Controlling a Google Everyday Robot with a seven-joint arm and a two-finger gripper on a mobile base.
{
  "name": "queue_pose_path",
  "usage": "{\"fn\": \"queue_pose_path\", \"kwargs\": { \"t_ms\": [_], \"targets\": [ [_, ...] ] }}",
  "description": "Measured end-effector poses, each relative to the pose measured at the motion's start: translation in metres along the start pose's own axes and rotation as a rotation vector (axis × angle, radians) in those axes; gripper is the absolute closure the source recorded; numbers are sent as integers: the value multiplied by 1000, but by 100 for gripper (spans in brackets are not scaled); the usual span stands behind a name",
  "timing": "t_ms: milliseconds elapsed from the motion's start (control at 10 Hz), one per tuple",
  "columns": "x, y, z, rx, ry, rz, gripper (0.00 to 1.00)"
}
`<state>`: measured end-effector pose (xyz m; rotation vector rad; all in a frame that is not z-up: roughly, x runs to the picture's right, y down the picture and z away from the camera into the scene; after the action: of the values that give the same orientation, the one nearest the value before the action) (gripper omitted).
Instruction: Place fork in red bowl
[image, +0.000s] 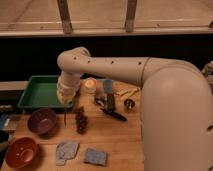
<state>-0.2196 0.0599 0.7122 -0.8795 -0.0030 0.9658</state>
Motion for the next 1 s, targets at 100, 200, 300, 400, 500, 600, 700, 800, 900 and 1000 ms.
{"fn": "queue_pose_path", "kwargs": {
  "t_ms": [100, 200, 300, 400, 500, 600, 700, 800, 900, 1000],
  "targets": [
    [-9, 14, 8, -18, 8, -24, 100],
    [-17, 29, 17, -37, 19, -53, 100],
    [-23, 49, 29, -67, 44, -94, 100],
    [-23, 62, 36, -87, 65, -120, 100],
    [-22, 80, 46, -115, 97, -159, 100],
    [-18, 96, 55, -138, 130, -195, 100],
    [-14, 111, 63, -160, 163, -225, 100],
    [-9, 123, 69, -178, 192, -253, 100],
    [-7, 133, 73, -191, 208, -272, 100],
    [-6, 130, 72, -190, 209, -270, 100]
  ]
}}
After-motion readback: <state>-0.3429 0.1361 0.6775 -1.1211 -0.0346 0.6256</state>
